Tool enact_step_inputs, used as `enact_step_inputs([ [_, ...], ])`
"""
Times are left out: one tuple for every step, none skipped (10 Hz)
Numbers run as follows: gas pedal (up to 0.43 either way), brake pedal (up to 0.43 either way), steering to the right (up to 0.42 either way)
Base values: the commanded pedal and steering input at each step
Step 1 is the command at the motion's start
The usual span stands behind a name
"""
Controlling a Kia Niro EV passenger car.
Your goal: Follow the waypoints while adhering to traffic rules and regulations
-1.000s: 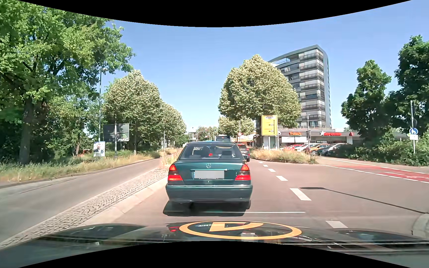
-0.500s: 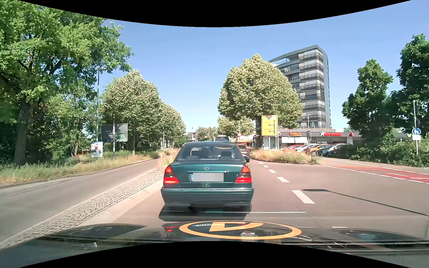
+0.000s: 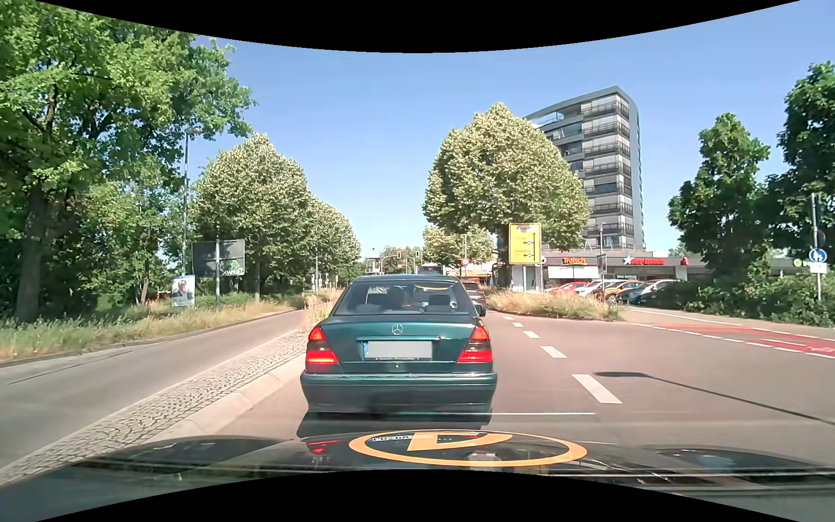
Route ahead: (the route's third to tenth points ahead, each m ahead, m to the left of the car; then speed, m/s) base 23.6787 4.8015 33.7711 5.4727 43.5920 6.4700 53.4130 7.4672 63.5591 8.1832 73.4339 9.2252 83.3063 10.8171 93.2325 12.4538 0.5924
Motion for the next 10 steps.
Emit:
enact_step_inputs([
  [0.000,0.189,0.022],
  [0.000,0.195,0.022],
  [0.000,0.195,0.022],
  [0.000,0.177,0.022],
  [0.000,0.159,0.022],
  [0.000,0.159,0.022],
  [0.000,0.152,0.022],
  [0.000,0.159,0.022],
  [0.000,0.159,0.022],
  [0.000,0.159,0.022],
])
